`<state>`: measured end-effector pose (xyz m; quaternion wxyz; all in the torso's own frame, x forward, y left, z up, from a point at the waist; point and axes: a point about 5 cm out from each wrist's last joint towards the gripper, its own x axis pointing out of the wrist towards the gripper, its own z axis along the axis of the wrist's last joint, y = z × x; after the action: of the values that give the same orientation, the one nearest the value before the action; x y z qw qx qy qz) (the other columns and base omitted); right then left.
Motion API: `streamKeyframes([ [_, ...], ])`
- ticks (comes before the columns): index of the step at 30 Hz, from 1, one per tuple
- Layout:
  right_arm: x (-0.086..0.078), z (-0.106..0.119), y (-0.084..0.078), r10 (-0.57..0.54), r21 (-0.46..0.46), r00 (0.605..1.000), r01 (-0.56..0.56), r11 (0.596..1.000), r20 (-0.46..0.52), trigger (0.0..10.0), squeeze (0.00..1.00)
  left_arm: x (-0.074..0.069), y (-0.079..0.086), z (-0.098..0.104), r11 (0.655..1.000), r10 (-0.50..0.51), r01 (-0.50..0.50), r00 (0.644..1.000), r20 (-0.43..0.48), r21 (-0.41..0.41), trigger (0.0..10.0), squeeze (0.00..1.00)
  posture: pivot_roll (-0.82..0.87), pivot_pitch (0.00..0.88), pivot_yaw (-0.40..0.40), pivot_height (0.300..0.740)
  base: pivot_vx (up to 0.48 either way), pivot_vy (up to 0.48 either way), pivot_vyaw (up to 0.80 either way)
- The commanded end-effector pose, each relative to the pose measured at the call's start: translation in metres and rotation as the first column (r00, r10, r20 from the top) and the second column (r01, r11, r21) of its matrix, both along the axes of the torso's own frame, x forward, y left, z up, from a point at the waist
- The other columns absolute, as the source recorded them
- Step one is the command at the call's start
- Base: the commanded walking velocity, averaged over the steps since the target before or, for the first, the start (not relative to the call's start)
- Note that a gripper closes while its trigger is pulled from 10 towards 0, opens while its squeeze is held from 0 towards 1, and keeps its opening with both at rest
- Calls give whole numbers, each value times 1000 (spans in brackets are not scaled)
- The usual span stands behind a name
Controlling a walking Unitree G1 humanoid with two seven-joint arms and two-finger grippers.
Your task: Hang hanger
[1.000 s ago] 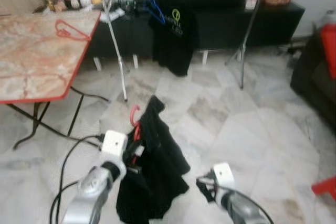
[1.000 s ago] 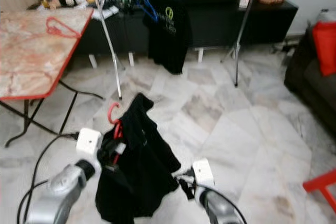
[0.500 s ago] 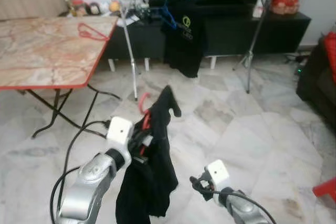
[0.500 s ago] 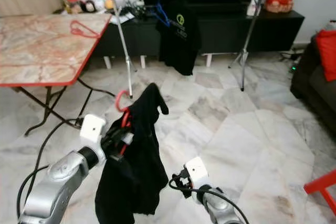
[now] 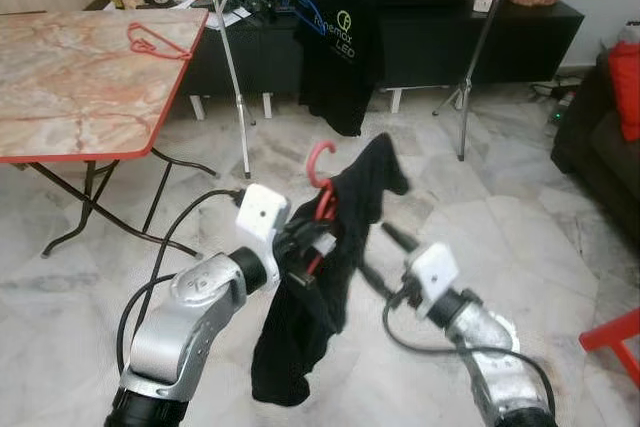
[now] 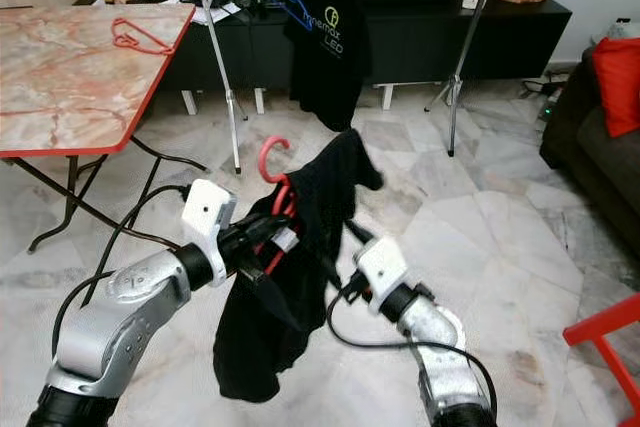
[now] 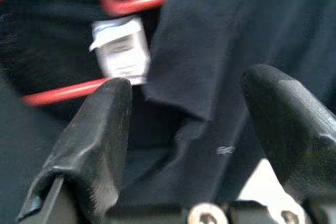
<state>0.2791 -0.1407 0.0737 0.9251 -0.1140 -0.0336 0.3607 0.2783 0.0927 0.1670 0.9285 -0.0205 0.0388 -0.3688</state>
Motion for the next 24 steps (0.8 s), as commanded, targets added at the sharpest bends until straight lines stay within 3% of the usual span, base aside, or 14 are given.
streamKeyframes([
  [1,-3,5,1,45,-43,999,-45,998,2,10000,0,0,-6,13,999,-39,39,998,41,-16,10000,0,-32,10,9,740,0,0,0],
  [8,-7,-7,-6,-5,-87,999,1,996,-45,10000,0,1,-16,22,996,-86,87,995,49,-26,10000,0,-27,8,5,740,0,0,0],
  [15,-3,-19,-9,-92,-142,992,80,987,-86,10000,0,-2,-19,23,994,-106,108,993,43,-30,10000,0,-20,4,-5,740,0,0,0],
  [24,7,-24,-8,-189,-146,978,175,974,-91,10000,0,-5,-22,24,989,-137,139,990,29,-52,10000,0,-14,0,-12,740,0,0,0],
])
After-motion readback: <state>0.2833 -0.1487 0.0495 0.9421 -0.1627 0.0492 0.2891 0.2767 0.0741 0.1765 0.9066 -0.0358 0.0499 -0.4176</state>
